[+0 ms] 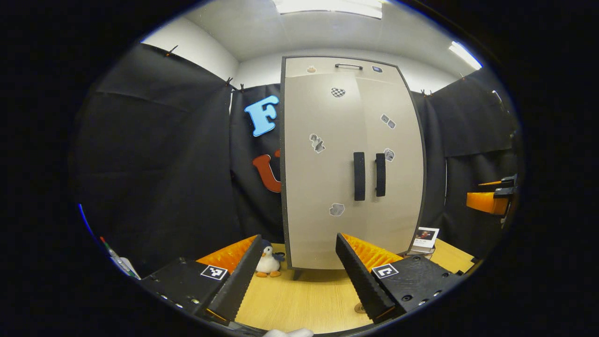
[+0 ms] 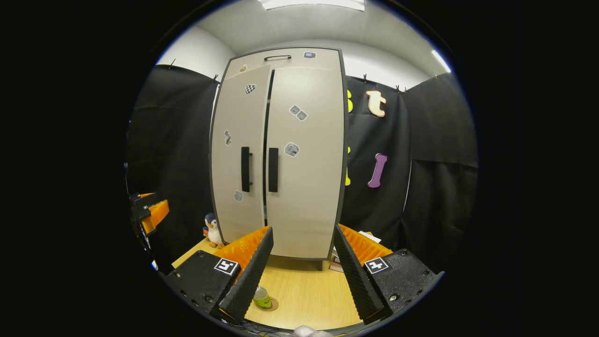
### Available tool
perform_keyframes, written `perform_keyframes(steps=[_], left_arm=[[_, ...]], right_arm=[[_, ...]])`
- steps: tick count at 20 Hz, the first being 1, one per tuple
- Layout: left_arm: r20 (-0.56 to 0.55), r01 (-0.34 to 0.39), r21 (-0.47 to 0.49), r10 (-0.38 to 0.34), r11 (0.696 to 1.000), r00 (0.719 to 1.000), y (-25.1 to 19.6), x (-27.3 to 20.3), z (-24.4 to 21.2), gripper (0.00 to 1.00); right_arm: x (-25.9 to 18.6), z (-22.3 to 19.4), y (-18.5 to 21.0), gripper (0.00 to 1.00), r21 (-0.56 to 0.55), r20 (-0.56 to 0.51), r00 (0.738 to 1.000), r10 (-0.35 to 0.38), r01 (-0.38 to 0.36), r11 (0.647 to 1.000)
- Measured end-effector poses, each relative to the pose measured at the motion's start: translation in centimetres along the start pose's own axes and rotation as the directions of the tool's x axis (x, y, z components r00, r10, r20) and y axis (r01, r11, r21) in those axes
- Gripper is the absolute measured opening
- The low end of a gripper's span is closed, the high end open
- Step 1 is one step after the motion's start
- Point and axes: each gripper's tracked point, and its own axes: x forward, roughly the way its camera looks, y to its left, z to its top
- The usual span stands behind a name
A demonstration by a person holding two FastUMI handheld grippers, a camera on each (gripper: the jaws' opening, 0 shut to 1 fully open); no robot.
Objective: Grasp the bottle in the cabinet with the left hand and place it on the coaster, then close the right door with the right hand and the left door with the left hand.
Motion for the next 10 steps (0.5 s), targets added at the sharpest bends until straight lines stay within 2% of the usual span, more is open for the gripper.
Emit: perform_keyframes(steps=[10], left_arm=[[-0.005, 0.001, 0.013, -0.001, 1.0, 1.0, -0.7, 0.0, 0.0, 0.96]], right_arm=[[0.5, -0.7, 0.0, 0.81, 0.008, -0.007, 1.0, 0.008, -0.008, 1.0]])
